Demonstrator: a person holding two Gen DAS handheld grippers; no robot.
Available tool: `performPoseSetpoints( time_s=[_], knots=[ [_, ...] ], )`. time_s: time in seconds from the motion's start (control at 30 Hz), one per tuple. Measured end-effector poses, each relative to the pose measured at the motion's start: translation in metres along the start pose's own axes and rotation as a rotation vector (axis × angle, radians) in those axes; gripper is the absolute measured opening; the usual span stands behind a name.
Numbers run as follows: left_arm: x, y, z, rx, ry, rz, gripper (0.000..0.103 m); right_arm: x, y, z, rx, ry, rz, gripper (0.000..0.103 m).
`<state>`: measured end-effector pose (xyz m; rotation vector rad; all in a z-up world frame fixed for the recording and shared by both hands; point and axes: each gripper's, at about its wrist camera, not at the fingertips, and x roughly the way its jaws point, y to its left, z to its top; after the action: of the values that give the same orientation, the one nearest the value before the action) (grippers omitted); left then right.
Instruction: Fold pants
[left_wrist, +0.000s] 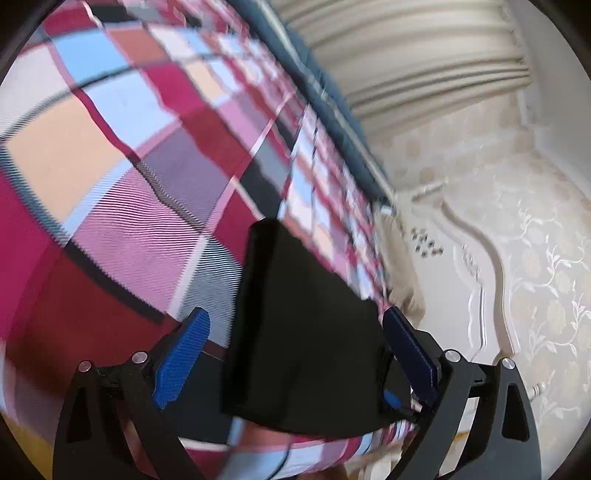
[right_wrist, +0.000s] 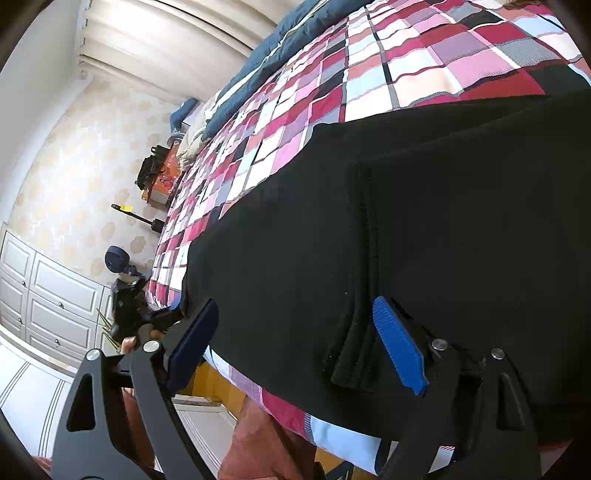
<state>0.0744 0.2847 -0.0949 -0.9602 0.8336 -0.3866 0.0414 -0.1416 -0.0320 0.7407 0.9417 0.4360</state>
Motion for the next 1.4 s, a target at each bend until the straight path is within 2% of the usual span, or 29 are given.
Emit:
performPoseSetpoints(
  time_s=[0.1, 0.3, 0.37, 0.43, 0.5, 0.57, 0.73, 0.9, 1.0, 1.17, 1.3, 1.4],
  knots=[
    [0.018, -0.005, 0.011, 0.063, 0.088, 0.013, 0.094, -0.001, -0.001, 0.000, 0.003, -0.001, 0.004, 0.086],
    [0.065, -0.031, 0.004, 0.099, 0.222, -0.077, 0.093, -0.001, 0.002, -0.001, -0.011, -0.007, -0.005, 0.090],
    [0.076, -0.037, 0.002, 0.108, 0.238, -0.082, 0.092, -0.002, 0.002, -0.002, -0.020, -0.011, -0.007, 0.090],
    [0.082, -0.039, 0.003, 0.096, 0.240, -0.080, 0.073, -0.002, 0.001, -0.002, -0.021, -0.012, -0.002, 0.090],
    [0.085, -0.023, 0.004, -0.004, 0.253, -0.074, 0.032, -0.003, 0.001, -0.001, -0.020, -0.014, 0.003, 0.090],
    [0.083, -0.010, 0.003, -0.052, 0.255, -0.082, 0.025, -0.003, 0.001, -0.001, -0.021, -0.016, 0.003, 0.090],
    [0.074, -0.042, 0.003, 0.048, 0.223, -0.034, 0.020, -0.015, 0.002, -0.003, 0.001, -0.055, -0.004, 0.090],
    [0.058, -0.107, 0.007, 0.162, 0.180, -0.093, 0.017, -0.046, -0.001, -0.013, 0.029, -0.118, -0.022, 0.090],
    [0.060, -0.161, 0.003, 0.244, 0.178, -0.132, 0.017, -0.067, -0.003, -0.023, 0.033, -0.147, -0.027, 0.090],
    [0.092, -0.241, -0.019, 0.326, 0.223, -0.183, 0.016, -0.101, -0.006, -0.038, 0.028, -0.193, -0.032, 0.090],
    [0.133, -0.295, -0.048, 0.394, 0.278, -0.175, 0.017, -0.124, -0.015, -0.049, 0.046, -0.222, -0.013, 0.090],
    [0.165, -0.320, -0.071, 0.435, 0.324, -0.157, 0.017, -0.141, -0.025, -0.059, 0.064, -0.246, -0.008, 0.090]
  ],
)
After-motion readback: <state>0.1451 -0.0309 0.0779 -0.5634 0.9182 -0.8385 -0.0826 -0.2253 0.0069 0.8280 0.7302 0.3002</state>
